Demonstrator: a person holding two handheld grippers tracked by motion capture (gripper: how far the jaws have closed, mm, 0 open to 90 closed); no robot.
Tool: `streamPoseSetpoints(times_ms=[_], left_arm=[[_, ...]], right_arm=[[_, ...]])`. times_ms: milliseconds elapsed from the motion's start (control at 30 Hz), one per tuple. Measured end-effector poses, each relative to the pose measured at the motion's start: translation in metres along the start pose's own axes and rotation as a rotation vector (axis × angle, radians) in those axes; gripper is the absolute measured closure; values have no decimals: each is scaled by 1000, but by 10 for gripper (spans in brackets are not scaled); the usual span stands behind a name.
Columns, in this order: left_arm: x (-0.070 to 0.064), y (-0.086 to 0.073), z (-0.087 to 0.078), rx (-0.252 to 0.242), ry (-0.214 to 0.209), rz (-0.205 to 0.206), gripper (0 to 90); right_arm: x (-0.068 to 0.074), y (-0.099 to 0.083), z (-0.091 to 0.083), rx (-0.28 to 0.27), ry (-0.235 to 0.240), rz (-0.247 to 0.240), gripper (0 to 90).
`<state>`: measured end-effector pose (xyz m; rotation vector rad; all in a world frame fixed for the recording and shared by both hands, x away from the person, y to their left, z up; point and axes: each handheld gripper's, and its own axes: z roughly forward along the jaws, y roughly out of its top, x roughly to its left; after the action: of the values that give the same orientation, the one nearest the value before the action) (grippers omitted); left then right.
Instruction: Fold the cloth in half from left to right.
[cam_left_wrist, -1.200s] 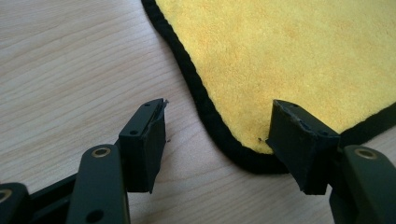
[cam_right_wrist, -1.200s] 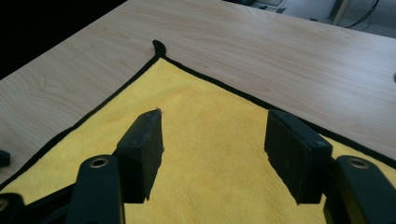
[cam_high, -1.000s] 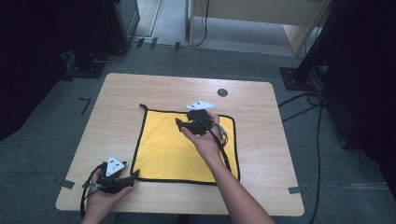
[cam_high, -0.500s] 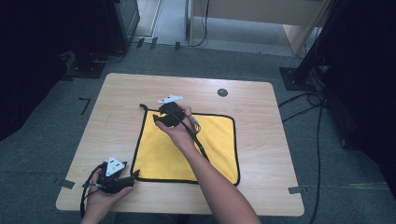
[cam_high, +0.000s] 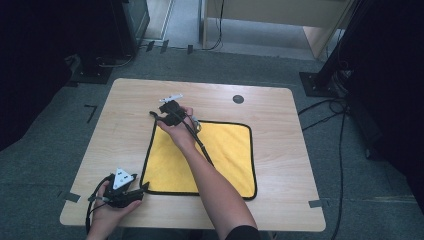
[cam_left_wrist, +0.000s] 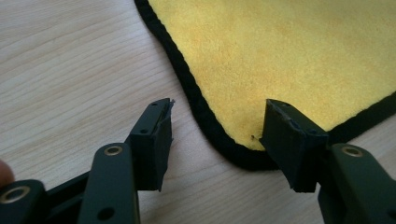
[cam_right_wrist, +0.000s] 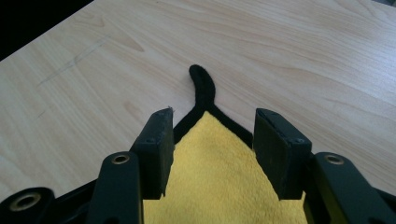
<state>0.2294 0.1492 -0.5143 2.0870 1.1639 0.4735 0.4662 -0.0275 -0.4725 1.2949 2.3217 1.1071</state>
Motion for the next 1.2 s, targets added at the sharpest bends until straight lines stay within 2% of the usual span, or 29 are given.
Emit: streamPoseSetpoints(times_ms=[200,267,333,467,567,633,700,767,800,900,1000,1100,1133,1200], left_arm=[[1,0,-1,2,-2,-8,439],[0,0,-1,6,1,-8,438],[1,0,-2,10,-6,-29,439],[4,0,-4,13,-20,-58,519],[5,0,-5,14,-62,-66,635],[4,0,-5,20,-73,-42,715],[3,1,-5,29,-79,-39,795],[1,2,-6,29,-63,-46,850],[1,3,-8,20,-67,-46,859],[1,5,-14,-10,-58,-30,867],[5,8,-26,-64,-5,-30,872],[10,14,-41,-124,27,-47,874],[11,17,-48,-147,47,-39,874],[11,20,-56,-176,44,-31,874]], right_arm=[[2,4,19,27,-9,-36,543],[3,5,28,42,-10,-34,544],[3,5,35,46,-16,-29,547],[3,5,49,71,-14,-8,549],[8,4,54,64,-45,-39,581],[10,3,55,72,-59,-47,653],[11,4,55,75,-72,-62,759],[10,4,55,84,-71,-54,802],[10,5,55,88,-69,-48,808],[12,12,54,89,-54,-72,816],[17,29,47,44,-15,-73,817],[24,50,37,-21,39,-79,818],[26,54,35,-37,46,-79,817],[31,62,26,-75,71,-91,816]])
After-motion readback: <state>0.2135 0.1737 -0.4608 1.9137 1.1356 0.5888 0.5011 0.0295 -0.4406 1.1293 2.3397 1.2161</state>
